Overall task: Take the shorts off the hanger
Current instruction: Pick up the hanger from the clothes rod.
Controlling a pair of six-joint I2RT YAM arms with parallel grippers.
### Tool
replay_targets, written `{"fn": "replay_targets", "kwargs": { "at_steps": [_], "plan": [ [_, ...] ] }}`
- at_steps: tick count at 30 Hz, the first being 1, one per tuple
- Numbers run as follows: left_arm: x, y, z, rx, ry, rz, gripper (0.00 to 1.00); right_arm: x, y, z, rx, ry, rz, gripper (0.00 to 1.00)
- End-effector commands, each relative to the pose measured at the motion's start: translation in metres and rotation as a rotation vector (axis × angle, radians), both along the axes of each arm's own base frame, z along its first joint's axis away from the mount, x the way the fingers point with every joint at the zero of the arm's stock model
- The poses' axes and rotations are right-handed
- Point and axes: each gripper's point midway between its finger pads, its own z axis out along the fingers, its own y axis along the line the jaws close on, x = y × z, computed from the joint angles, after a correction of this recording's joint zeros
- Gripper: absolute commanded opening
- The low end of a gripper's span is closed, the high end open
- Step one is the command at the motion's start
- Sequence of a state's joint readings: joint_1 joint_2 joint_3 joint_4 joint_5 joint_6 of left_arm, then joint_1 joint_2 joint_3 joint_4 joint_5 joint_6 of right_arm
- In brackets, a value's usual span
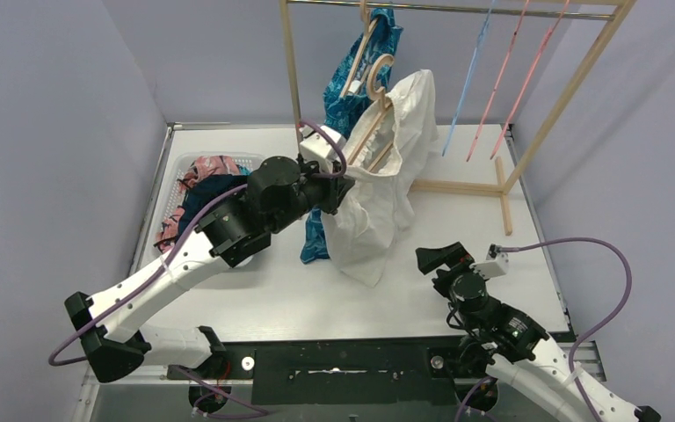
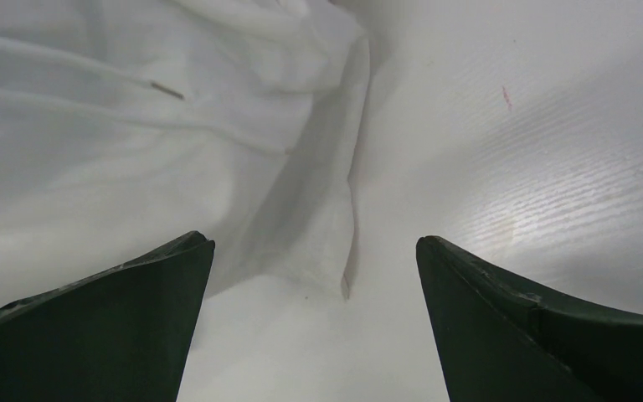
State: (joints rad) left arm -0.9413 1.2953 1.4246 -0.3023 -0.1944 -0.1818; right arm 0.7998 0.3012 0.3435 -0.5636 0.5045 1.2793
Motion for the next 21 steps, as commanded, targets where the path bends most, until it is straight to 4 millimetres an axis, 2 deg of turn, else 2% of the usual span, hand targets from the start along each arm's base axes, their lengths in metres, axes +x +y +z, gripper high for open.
{"fn": "replay_targets", "kwargs": {
  "at_steps": [1, 6, 12, 18, 21],
  "plan": [
    [-0.021, 0.006, 0.006, -0.089, -0.017, -0.067, 0.00, 0.013, -0.015, 0.058, 0.019, -0.180, -0.073, 0.98],
    [-0.051, 0.018, -0.037, -0.082, 0.059, -0.145, 0.00, 0.011, -0.012, 0.085, 0.011, -0.286, -0.011, 0.98],
    [-0.085, 0.030, -0.053, -0.107, 0.082, -0.254, 0.00, 0.005, -0.006, 0.103, -0.002, -0.405, 0.075, 0.98],
    [-0.115, 0.035, -0.101, 0.014, 0.214, -0.371, 0.00, 0.001, 0.008, 0.132, -0.093, -0.581, 0.194, 1.00],
    [-0.132, 0.033, -0.112, 0.017, 0.250, -0.459, 0.00, 0.000, 0.020, 0.148, -0.174, -0.659, 0.277, 0.99]
  ]
}}
